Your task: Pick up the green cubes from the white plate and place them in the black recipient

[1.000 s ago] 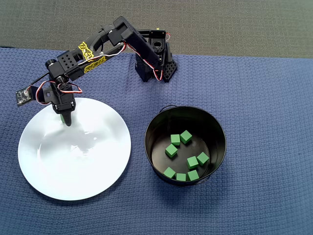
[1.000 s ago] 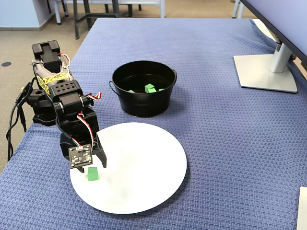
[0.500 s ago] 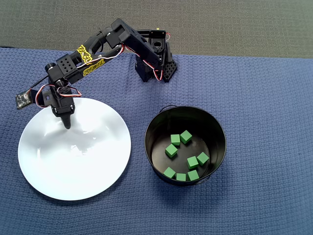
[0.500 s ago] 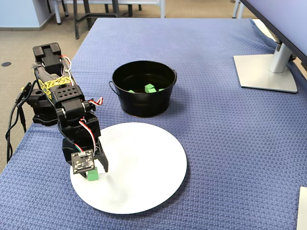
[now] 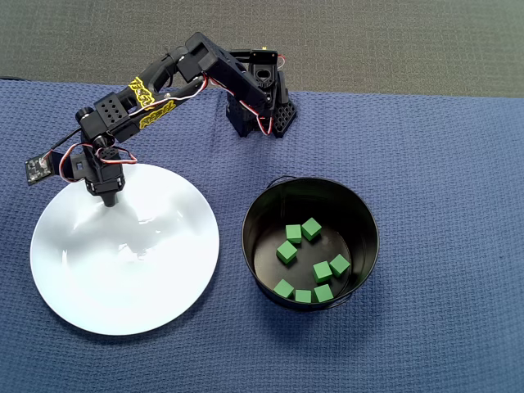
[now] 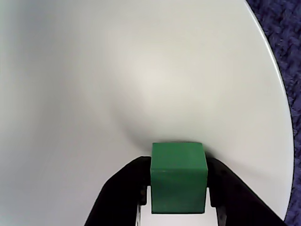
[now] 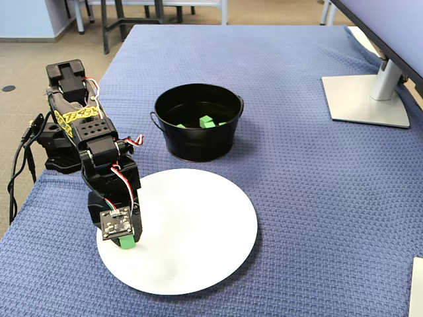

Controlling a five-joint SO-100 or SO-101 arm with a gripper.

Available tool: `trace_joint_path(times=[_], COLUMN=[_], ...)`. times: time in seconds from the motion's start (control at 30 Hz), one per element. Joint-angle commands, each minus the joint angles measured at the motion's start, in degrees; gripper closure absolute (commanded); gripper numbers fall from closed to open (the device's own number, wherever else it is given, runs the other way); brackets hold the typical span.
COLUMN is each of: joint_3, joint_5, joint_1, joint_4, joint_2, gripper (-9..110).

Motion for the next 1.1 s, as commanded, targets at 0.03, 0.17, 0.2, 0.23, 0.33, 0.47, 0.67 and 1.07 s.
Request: trace_joint_path(times=[0.03,0.17,0.2,0.23,0.33,0.47,0.67,1.07], joint_3=[-1.93,-3.25,-4.13,-5.01,-7.56,-7.73,-3.52,15.91], joint_5=[0.97,3.87,4.66,5.71,8.88,14.85,24.35,54.84], joint_1=[0.62,0.79,0.79,0.79,0.35,-0.79,-3.60,-27.07], joint_4=[-1.14,-0.62,0.53,1.76,6.15,10.46,15.73,17.58], joint_2=[1.32,2.99,3.69,4.57,7.82,14.94,28.21,57.74], gripper=[101,101,101,101,101,101,101,101])
